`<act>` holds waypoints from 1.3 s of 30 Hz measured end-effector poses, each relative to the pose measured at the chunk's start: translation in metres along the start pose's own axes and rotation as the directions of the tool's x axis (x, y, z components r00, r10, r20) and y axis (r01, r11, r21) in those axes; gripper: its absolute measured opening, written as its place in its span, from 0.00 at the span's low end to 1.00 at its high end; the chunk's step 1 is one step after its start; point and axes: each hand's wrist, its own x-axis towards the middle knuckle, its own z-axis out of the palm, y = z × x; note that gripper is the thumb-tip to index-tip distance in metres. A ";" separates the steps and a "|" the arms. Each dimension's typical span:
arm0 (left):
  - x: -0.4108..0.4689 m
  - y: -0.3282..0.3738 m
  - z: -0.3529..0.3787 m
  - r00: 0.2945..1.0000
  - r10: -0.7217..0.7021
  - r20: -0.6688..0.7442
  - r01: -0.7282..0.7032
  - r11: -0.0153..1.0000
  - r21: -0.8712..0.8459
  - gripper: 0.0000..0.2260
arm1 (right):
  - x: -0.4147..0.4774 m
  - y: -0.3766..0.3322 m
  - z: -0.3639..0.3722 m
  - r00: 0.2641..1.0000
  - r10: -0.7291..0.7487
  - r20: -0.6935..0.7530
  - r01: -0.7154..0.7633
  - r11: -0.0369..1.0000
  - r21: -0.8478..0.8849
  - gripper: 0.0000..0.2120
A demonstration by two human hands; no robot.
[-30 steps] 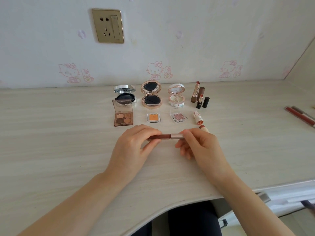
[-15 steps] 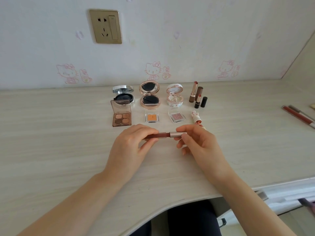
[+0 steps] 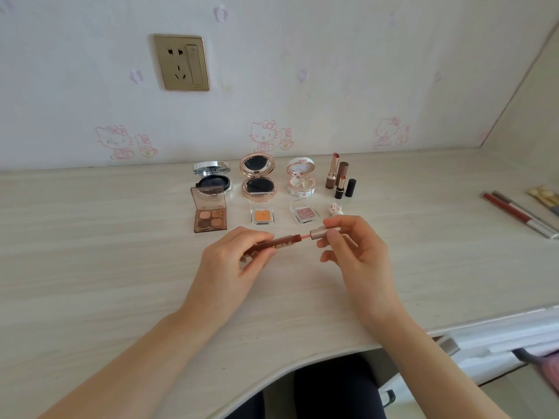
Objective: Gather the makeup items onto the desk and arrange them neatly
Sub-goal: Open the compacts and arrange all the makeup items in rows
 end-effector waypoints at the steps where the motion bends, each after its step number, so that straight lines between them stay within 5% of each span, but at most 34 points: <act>1: 0.000 0.001 0.000 1.000 -0.003 -0.002 0.003 1.000 -0.011 0.10 | 0.001 -0.001 -0.002 1.000 -0.003 -0.017 0.003 1.000 0.015 0.08; 9: -0.006 0.020 0.010 0.993 -0.030 0.117 0.054 0.977 -0.205 0.17 | 0.024 -0.022 -0.036 0.988 0.056 -0.141 -0.059 0.998 -0.019 0.05; 20: 0.025 0.074 0.073 0.910 0.253 0.330 -0.205 0.963 -0.174 0.14 | 0.071 -0.031 -0.094 0.976 0.130 -0.175 -0.176 0.945 -0.276 0.02; 28: 0.041 0.079 0.116 0.851 0.289 0.438 -0.334 0.942 0.028 0.28 | 0.104 -0.024 -0.107 0.982 0.073 -0.174 -0.151 0.859 -0.490 0.05; 39: 0.043 0.071 0.120 0.874 0.364 0.323 -0.437 0.878 0.193 0.23 | 0.128 0.003 -0.095 0.992 0.101 -0.071 -0.123 0.770 -0.626 0.03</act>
